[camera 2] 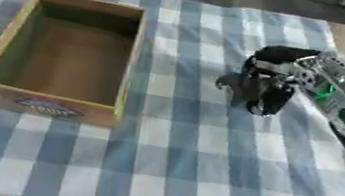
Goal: Pick up objects on the table and place them in the box.
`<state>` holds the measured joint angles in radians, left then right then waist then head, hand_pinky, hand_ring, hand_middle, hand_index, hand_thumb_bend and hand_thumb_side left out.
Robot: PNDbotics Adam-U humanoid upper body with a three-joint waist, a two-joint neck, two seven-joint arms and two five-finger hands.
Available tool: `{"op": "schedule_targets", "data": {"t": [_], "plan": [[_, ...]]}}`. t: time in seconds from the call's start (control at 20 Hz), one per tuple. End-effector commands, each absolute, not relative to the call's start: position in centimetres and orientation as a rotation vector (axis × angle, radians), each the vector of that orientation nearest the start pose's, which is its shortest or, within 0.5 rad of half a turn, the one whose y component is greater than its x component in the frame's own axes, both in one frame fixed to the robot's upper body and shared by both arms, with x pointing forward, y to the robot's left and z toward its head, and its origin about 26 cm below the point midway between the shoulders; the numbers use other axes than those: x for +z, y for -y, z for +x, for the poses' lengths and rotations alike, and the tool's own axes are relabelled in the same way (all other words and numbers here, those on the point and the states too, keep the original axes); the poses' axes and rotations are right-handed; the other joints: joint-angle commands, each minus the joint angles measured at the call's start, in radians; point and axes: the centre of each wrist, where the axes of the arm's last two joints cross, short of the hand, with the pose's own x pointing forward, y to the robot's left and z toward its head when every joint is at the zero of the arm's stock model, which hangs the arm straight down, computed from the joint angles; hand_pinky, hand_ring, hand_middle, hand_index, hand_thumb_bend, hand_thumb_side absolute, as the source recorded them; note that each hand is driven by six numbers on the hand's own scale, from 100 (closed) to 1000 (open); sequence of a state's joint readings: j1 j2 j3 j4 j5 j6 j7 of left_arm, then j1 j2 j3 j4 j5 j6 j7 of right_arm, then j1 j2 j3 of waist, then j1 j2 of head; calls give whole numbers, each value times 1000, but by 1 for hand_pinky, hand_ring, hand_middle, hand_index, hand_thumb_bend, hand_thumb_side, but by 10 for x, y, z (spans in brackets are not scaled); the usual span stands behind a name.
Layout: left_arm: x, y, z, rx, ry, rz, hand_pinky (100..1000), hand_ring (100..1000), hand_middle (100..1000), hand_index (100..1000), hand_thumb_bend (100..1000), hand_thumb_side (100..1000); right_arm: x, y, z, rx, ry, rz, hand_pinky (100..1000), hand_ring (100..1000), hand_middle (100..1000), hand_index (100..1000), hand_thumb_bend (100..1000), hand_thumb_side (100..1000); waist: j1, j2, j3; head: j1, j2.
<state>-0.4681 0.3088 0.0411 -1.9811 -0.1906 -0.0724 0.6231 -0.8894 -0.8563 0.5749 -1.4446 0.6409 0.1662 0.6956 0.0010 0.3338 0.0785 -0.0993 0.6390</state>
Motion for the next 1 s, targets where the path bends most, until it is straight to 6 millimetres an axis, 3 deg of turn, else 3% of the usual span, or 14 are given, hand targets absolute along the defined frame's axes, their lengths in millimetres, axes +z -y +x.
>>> {"op": "schedule_targets", "data": {"t": [0.05, 0.55, 1.0], "plan": [[258, -254, 310, -425, -3440, -818, 838, 860, 801, 802, 100, 644, 277, 268, 400, 1758, 1055, -987, 735, 862, 521, 594, 100, 123, -1, -20, -1, 0, -10], [258, -254, 310, -426, -3437, -818, 837, 859, 801, 802, 100, 644, 288, 263, 396, 1761, 1113, -1038, 734, 859, 504, 526, 100, 135, -4, -22, 1, 1, -8], [259, -254, 310, -419, -3434, -819, 837, 859, 800, 802, 100, 644, 311, 254, 391, 1775, 1187, -1089, 735, 854, 489, 510, 100, 141, -11, -28, 5, 0, -3]]}}
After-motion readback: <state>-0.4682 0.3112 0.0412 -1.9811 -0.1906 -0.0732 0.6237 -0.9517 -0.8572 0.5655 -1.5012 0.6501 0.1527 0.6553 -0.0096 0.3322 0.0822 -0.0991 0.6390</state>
